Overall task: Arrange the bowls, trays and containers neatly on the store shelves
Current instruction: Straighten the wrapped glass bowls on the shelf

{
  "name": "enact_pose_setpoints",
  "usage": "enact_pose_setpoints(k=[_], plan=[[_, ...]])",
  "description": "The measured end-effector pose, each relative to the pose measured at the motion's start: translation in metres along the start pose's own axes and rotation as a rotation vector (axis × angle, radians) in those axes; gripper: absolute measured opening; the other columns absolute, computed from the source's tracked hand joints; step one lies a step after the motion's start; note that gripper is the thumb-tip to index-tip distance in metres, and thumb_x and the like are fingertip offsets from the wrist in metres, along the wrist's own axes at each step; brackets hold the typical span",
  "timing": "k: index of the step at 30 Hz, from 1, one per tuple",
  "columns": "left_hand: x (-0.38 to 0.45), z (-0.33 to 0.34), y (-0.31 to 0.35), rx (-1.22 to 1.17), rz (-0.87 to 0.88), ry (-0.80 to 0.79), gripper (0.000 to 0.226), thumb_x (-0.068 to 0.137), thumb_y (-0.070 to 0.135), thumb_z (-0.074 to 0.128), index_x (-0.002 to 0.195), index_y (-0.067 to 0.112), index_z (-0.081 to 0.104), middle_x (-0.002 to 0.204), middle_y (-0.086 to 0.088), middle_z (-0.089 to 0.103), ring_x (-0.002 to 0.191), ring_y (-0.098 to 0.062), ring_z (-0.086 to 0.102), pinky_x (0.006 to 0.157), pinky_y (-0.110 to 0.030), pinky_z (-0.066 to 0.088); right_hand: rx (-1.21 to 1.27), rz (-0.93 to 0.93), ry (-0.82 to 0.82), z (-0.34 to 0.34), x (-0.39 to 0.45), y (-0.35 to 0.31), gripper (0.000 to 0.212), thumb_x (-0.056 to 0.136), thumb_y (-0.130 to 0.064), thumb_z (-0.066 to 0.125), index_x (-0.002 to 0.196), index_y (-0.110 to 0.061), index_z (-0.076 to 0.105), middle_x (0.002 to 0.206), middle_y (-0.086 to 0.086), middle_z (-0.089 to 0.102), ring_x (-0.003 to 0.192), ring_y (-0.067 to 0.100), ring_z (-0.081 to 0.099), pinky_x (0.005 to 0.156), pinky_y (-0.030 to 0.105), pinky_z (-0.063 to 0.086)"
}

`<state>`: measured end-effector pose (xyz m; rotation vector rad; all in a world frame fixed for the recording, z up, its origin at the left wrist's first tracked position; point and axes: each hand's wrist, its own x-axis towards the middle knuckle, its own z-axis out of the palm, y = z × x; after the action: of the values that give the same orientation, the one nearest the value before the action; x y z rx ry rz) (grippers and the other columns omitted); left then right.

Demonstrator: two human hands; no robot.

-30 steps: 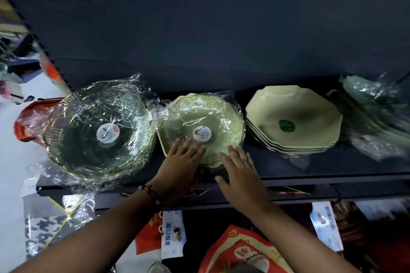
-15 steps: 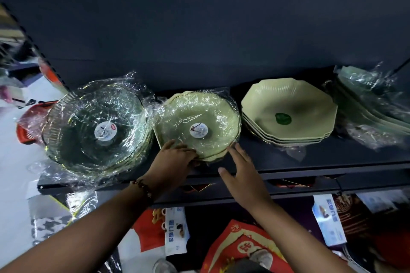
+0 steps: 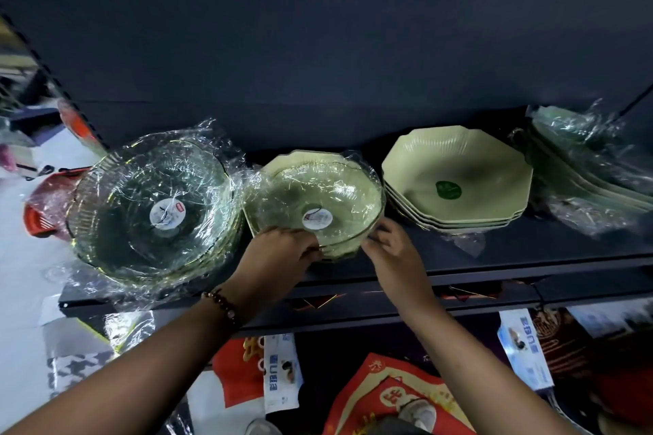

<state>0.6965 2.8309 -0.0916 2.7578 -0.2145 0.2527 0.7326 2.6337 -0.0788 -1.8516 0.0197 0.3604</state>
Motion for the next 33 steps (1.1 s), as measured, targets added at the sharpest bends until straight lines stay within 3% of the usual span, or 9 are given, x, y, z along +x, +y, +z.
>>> enact_pose_setpoints(k=[3, 8, 12, 15, 19, 23, 27, 30, 33], plan=[[0.0, 0.001, 0.011, 0.002, 0.071, 0.065, 0.016, 0.092, 0.032, 0.056, 0.086, 0.019, 0.064, 0.086, 0.003, 0.068, 0.077, -0.023, 0.063, 0.069, -0.03, 0.042, 0.118, 0.05, 0.028, 0.0, 0.001, -0.01, 0.048, 0.088, -0.033, 0.063, 0.133, -0.028, 0.045, 0.107, -0.001, 0.068, 0.1, 0.015, 0.065, 0.086, 0.033, 0.052], [-0.003, 0.0, 0.028, -0.015, 0.207, 0.138, 0.023, 0.093, 0.032, 0.047, 0.086, 0.018, 0.064, 0.084, 0.003, 0.068, 0.078, -0.022, 0.062, 0.075, -0.033, 0.046, 0.285, 0.199, 0.066, -0.004, 0.009, -0.022, 0.073, 0.058, -0.059, 0.07, 0.123, -0.029, 0.055, 0.114, 0.0, 0.068, 0.105, 0.023, 0.066, 0.095, 0.051, 0.05], [-0.014, -0.003, 0.035, -0.015, 0.313, 0.229, 0.02, 0.094, 0.028, 0.053, 0.089, 0.016, 0.068, 0.089, 0.002, 0.07, 0.079, -0.023, 0.063, 0.076, -0.035, 0.047, 0.212, 0.214, 0.093, -0.01, 0.003, -0.021, 0.036, 0.07, -0.033, 0.066, 0.103, -0.023, 0.059, 0.106, 0.007, 0.069, 0.099, 0.033, 0.066, 0.091, 0.057, 0.05], [-0.023, -0.003, 0.035, -0.009, 0.354, 0.305, 0.019, 0.094, 0.03, 0.058, 0.096, 0.017, 0.072, 0.104, 0.002, 0.07, 0.098, -0.022, 0.064, 0.095, -0.038, 0.044, 0.212, 0.18, 0.109, -0.013, -0.006, -0.017, 0.017, 0.082, -0.017, 0.061, 0.098, -0.023, 0.06, 0.1, 0.009, 0.07, 0.096, 0.033, 0.066, 0.091, 0.056, 0.051], [-0.045, -0.016, 0.035, -0.077, 0.147, 0.309, 0.044, 0.097, 0.047, 0.045, 0.13, 0.021, 0.056, 0.146, -0.009, 0.044, 0.142, -0.029, 0.029, 0.114, -0.056, 0.022, 0.226, 0.127, 0.114, -0.014, -0.02, -0.013, 0.024, 0.081, -0.014, 0.061, 0.102, -0.024, 0.064, 0.099, 0.006, 0.072, 0.096, 0.029, 0.067, 0.088, 0.051, 0.052], [-0.063, -0.034, 0.023, -0.485, -0.212, 0.334, 0.056, 0.093, 0.058, 0.036, 0.146, 0.043, 0.027, 0.161, 0.009, -0.001, 0.148, -0.013, 0.002, 0.112, -0.049, 0.025, 0.235, 0.106, 0.109, -0.013, -0.028, -0.02, 0.022, 0.09, -0.001, 0.054, 0.1, -0.019, 0.06, 0.09, 0.009, 0.069, 0.076, 0.022, 0.065, 0.061, 0.033, 0.053], [-0.073, -0.032, -0.001, -0.832, -0.461, 0.422, 0.065, 0.085, 0.074, 0.04, 0.143, 0.05, 0.025, 0.16, 0.014, 0.01, 0.146, -0.005, 0.012, 0.116, -0.046, 0.026, 0.241, 0.084, 0.062, 0.005, -0.03, -0.029, 0.027, 0.09, 0.0, 0.053, 0.104, -0.022, 0.061, 0.096, 0.01, 0.07, 0.078, 0.024, 0.067, 0.055, 0.032, 0.053], [-0.085, -0.038, -0.017, -0.871, -0.447, 0.437, 0.066, 0.089, 0.045, 0.058, 0.146, 0.044, 0.024, 0.152, 0.019, 0.029, 0.133, 0.003, 0.037, 0.11, -0.036, 0.038, 0.241, 0.077, -0.041, 0.028, -0.027, -0.038, 0.033, 0.089, 0.002, 0.053, 0.107, -0.024, 0.063, 0.097, 0.009, 0.072, 0.076, 0.027, 0.068, 0.047, 0.029, 0.05], [-0.099, -0.048, -0.034, -0.724, -0.476, 0.476, 0.07, 0.093, 0.034, 0.059, 0.15, 0.036, 0.019, 0.15, 0.031, 0.02, 0.126, 0.001, 0.046, 0.106, -0.031, 0.04, 0.134, 0.002, -0.084, 0.055, -0.017, -0.045, 0.039, 0.086, -0.004, 0.058, 0.108, -0.036, 0.061, 0.105, 0.002, 0.072, 0.089, 0.023, 0.068, 0.07, 0.038, 0.054]])
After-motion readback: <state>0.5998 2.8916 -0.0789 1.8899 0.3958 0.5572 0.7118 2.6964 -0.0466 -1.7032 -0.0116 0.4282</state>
